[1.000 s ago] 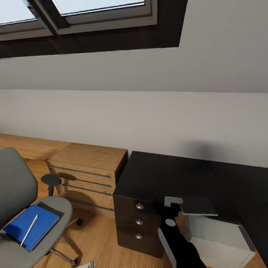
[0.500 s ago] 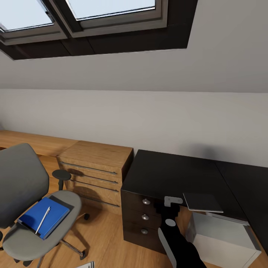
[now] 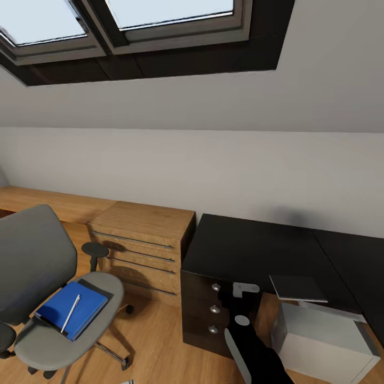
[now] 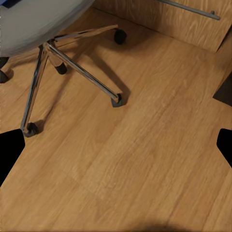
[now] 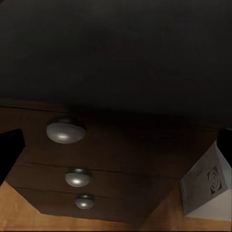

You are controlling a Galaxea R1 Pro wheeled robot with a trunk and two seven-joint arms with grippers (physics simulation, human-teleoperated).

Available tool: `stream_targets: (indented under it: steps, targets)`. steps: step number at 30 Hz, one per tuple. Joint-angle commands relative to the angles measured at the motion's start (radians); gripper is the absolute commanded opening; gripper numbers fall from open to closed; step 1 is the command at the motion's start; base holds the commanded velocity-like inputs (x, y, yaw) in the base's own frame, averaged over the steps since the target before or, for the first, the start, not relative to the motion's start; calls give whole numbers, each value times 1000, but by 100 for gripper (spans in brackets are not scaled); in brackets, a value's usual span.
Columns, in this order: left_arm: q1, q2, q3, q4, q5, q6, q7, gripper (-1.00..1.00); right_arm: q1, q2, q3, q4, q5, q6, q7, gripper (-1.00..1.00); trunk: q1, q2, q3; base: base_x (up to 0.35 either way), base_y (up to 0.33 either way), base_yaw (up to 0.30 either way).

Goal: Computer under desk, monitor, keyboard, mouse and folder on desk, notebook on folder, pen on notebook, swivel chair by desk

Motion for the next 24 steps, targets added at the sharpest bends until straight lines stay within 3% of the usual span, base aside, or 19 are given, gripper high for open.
stream_targets:
  steps: [1,6,13,20,24]
  targets:
    - [-1,2,-8,0,11,-7,7,100,-1,-1,4,-1,-6,5,-7,100,0,-1,-1,0,2,0]
    - [-1,2,-8,0,11,-6,7,100,0,-1,43,3,-6,-1,-4,100,0,-1,-1,0,0,0]
    - [-1,0,-8,3,11,-5,11,100,0,10,53,40,-7,-36,-3,100,0,-1,-1,0,0,103]
    - [-1,2,-2,12,13,-4,15,100,-1,10,60,195,-6,-304,-3,100,0,-1,-1,0,0,257]
    - [-1,2,-3,47,14,-5,13,100,-1,10,74,242,-6,-412,-3,100,0,-1,-3,0,0,267]
